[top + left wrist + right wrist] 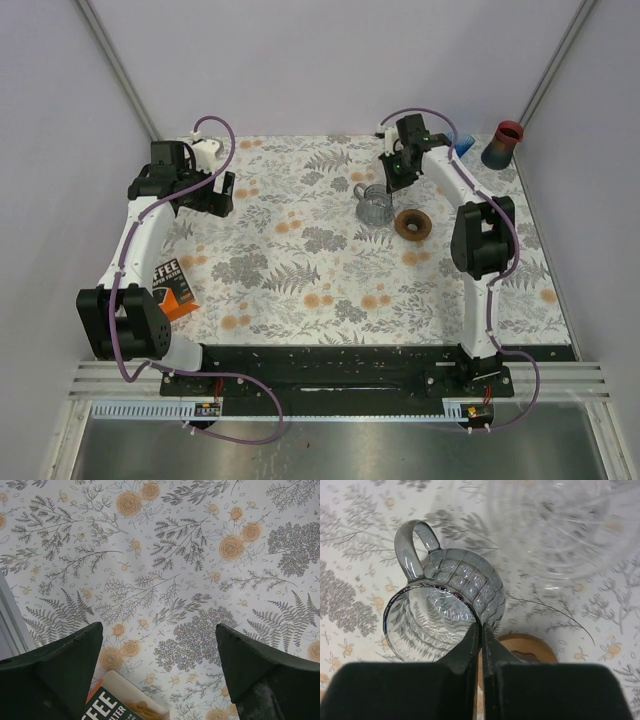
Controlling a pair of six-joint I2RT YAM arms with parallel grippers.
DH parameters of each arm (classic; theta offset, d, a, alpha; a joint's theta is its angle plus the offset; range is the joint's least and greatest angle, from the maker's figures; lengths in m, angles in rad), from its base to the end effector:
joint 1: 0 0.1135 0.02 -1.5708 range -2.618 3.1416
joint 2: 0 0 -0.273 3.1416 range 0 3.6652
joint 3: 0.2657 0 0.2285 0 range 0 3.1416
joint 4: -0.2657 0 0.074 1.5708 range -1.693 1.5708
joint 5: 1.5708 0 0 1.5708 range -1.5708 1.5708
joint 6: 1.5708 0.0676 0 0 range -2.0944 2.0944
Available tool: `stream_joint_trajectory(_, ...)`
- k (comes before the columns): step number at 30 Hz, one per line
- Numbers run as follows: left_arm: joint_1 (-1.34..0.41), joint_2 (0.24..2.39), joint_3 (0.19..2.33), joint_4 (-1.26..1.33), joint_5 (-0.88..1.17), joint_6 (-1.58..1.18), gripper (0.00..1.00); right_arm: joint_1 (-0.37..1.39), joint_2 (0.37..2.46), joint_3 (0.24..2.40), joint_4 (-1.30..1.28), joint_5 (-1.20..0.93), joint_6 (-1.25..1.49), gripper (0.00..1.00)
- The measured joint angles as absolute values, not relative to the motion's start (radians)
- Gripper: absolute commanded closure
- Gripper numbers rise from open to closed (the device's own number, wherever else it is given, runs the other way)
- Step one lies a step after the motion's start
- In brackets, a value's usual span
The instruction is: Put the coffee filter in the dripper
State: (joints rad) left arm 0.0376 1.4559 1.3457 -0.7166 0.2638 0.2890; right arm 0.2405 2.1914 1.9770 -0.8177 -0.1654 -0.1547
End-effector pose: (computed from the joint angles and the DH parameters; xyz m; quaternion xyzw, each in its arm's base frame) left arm 0.3092 -0.0060 0.3176 0.1632 0.9102 -0.0623 0.3754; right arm 0.4627 0.1249 0.2266 -0.2101 0.9376 0.0909 0.2615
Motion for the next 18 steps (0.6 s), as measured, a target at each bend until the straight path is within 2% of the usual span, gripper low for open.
stream_joint_trajectory(7, 0.038, 1.456, 1.346, -0.717, 0.264, 0.291, 0.01, 0.408, 2.138, 1.889, -0.788, -0.261, -0.356, 0.99)
stream_joint_trajectory(12, 0.038, 1.456, 1.345, -0.717, 0.264, 0.293, 0.01, 0.532, 2.139, 1.888, -0.799, -0.335, -0.479, 0.89)
stream_joint_trajectory(18, 0.038, 1.456, 1.335, -0.717, 0.264, 0.297, 0.01, 0.569, 2.139, 1.889, -0.823, -0.374, -0.592, 0.87)
